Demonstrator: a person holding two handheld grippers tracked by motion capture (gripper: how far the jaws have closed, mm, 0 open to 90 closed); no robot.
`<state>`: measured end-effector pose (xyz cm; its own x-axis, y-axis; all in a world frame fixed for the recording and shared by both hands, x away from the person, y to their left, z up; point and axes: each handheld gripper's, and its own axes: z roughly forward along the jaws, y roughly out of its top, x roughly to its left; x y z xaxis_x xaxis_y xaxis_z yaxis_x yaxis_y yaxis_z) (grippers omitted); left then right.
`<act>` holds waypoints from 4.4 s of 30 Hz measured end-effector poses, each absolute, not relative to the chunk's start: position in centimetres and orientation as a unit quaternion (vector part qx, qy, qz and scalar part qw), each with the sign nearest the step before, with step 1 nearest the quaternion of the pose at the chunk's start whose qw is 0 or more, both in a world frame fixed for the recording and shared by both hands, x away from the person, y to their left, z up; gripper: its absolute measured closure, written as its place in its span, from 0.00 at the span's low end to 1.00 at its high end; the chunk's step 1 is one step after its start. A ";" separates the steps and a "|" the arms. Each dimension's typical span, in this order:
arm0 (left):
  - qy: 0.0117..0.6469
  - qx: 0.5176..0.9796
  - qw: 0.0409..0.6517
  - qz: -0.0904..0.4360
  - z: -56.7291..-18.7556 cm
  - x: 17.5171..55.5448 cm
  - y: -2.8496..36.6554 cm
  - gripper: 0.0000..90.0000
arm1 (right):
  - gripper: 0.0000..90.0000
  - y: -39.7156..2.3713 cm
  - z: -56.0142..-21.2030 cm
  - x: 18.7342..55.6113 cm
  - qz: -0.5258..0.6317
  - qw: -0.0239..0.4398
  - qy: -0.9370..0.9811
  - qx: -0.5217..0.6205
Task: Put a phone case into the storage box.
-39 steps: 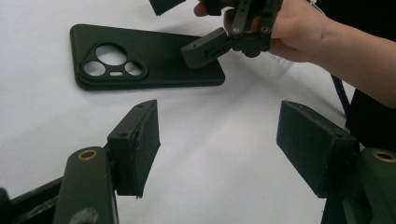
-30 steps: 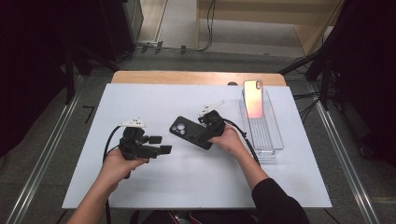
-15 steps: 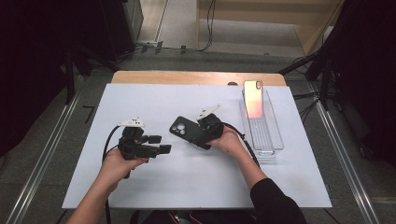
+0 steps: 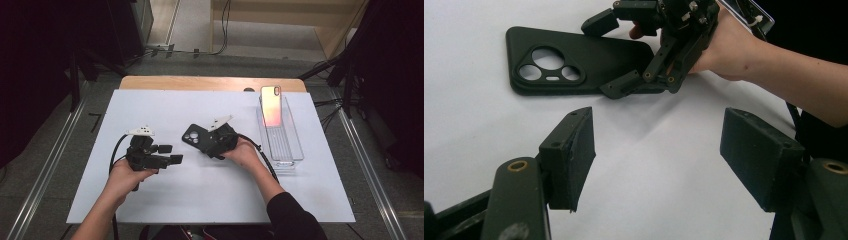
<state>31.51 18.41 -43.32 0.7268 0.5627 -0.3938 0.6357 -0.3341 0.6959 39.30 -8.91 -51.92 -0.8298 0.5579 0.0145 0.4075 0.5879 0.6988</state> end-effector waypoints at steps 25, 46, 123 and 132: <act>0.378 0.807 0.451 -0.036 -42.8 31.6 18.6 0.34 | 0.14 -9.7 -49.2 39.0 0.392 0.064 0.863 0.312; 0.410 0.787 0.457 -0.051 -41.5 31.6 18.2 0.34 | 0.14 -12.3 -44.8 35.2 0.427 0.020 0.816 0.388; 0.556 0.662 0.476 -0.164 -42.2 37.0 14.4 0.85 | 0.14 -8.0 -48.1 28.1 0.540 0.071 0.678 0.494; 0.549 0.646 0.496 -0.185 -41.8 36.7 14.7 0.86 | 0.12 -8.2 -47.8 28.3 0.548 0.087 0.689 0.467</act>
<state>36.72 14.66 -41.77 0.3282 0.5267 -0.7842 0.8934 0.0966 0.4388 28.25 -8.17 -47.76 -0.5493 0.7379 0.3922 0.5481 -0.0362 0.8357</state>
